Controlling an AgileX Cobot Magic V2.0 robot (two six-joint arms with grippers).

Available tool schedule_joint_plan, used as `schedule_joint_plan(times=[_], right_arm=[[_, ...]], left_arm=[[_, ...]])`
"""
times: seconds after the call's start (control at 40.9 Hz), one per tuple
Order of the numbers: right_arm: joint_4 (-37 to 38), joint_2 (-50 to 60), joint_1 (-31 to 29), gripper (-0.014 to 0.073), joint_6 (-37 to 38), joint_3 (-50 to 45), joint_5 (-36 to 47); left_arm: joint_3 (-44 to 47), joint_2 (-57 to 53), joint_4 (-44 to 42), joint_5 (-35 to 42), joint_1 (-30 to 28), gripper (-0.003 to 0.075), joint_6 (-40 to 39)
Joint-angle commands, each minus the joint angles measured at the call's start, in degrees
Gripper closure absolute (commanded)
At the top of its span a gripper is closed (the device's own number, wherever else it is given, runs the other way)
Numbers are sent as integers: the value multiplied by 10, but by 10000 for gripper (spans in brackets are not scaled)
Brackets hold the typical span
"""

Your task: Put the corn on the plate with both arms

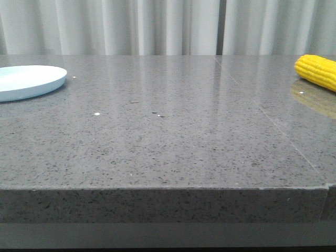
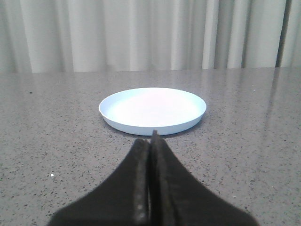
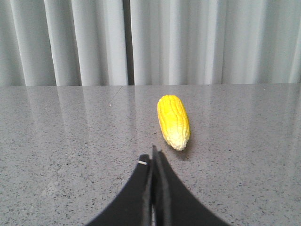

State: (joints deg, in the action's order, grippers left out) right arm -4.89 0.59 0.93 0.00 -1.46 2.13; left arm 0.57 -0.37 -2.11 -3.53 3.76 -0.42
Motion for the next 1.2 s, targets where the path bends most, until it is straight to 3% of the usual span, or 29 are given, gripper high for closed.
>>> schedule_joint_plan(times=[0.0,0.66,0.807,0.929,1.174], right_arm=[[7,10,2,661,-4,12,47],[6,10,2,661,-3,14,72],[6,10,2,661,0,60,15],[6,-8,2,661,0,140,-57],[17,-128,2,661,0,306,-137]], left_arm=[[12,-8,3,46,-1,741,-6],[12,-8,-4,67,-1,741,-6],[-20,-8,-4,92,-1,741,-6],[-86,-5,-4,64,-1,741,-6],[-273,82,-4,-103,-1,741,-6]])
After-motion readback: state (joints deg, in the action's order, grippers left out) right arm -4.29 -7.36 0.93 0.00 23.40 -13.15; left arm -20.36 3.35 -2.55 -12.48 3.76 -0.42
